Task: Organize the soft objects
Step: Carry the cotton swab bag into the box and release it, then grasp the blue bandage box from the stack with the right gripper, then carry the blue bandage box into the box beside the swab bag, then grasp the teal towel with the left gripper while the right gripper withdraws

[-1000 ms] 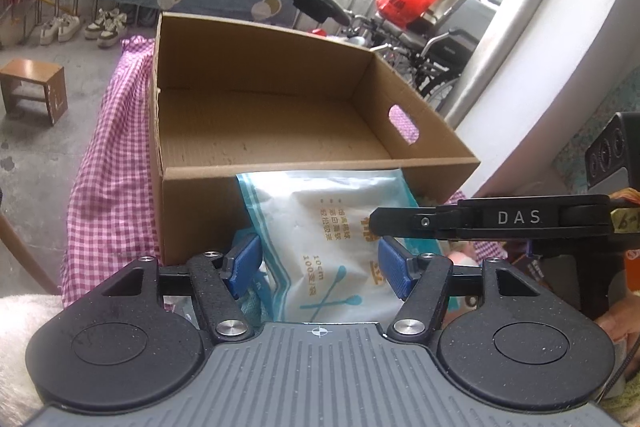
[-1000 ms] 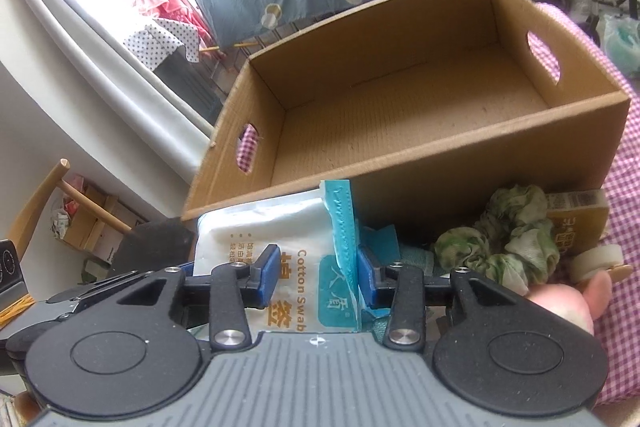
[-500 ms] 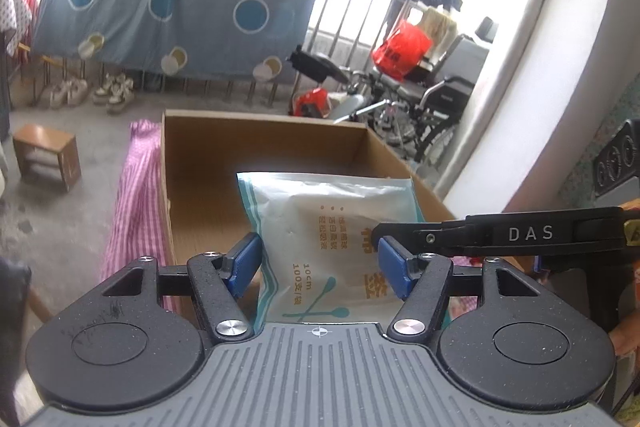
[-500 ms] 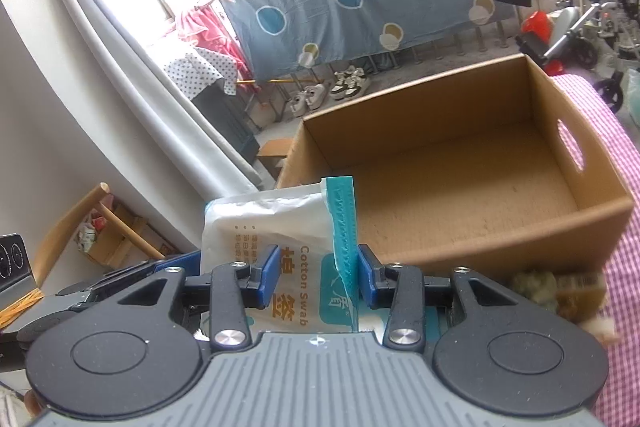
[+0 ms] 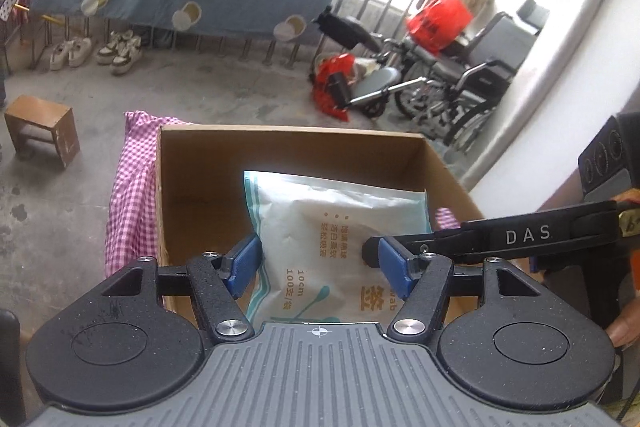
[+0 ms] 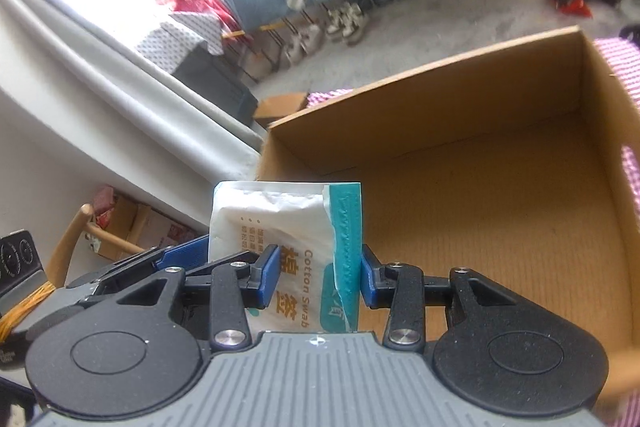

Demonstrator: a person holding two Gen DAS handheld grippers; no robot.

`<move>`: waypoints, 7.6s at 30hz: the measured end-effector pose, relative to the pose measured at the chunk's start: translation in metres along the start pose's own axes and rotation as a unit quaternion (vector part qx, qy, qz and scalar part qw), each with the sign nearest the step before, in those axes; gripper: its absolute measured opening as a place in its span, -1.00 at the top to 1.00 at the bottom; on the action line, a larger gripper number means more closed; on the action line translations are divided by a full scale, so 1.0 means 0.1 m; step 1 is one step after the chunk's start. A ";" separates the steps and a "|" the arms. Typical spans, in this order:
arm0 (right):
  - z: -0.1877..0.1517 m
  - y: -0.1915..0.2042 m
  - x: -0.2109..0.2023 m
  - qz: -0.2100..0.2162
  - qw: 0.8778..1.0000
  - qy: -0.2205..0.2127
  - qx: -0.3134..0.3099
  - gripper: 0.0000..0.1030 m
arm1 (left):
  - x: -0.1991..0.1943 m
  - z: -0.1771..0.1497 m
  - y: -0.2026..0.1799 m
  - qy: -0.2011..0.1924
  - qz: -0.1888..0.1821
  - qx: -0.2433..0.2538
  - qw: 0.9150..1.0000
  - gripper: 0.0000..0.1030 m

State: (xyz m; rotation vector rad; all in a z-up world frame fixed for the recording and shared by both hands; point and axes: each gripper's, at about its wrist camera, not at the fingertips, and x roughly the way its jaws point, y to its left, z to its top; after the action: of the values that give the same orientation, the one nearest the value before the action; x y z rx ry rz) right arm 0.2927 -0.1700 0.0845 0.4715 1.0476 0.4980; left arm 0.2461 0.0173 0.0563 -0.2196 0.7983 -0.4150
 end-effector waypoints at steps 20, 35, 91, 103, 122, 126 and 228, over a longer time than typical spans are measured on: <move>0.40 -0.62 1.16 -0.117 0.986 0.122 0.002 0.11 | 0.00 0.01 0.20 -0.024 0.100 0.030 0.994 -0.89; 0.36 -0.22 1.70 -0.182 0.971 0.128 -0.090 0.56 | -0.05 -0.33 0.37 -0.009 0.081 -0.005 0.997 -0.89; -1.54 -0.41 -0.64 0.020 0.999 -0.043 -0.016 -0.17 | -0.52 -1.37 -0.35 0.021 0.026 0.142 0.989 -0.89; -1.77 -0.36 -0.31 -0.035 0.998 -0.032 -0.039 -0.04 | -0.26 -1.64 -0.50 0.039 0.056 0.190 0.979 -0.64; -1.81 -0.17 -0.35 -0.059 0.995 -0.034 -0.074 -0.05 | -0.26 -1.66 -0.60 0.036 0.044 0.179 0.982 -0.53; -1.83 -0.13 -0.41 -0.059 0.994 -0.043 -0.076 -0.06 | -0.32 -1.67 -0.64 0.026 0.043 0.182 0.982 -0.54; -0.23 -0.22 0.02 0.003 0.998 0.052 0.032 -0.13 | -0.81 -1.07 0.36 -0.035 0.013 -0.011 0.999 -0.95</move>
State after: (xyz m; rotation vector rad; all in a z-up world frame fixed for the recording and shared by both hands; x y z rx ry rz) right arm 0.2762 -0.1833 0.0599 0.5092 1.1645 0.5002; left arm 0.1274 0.0815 0.0236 -0.2424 0.7367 -0.3717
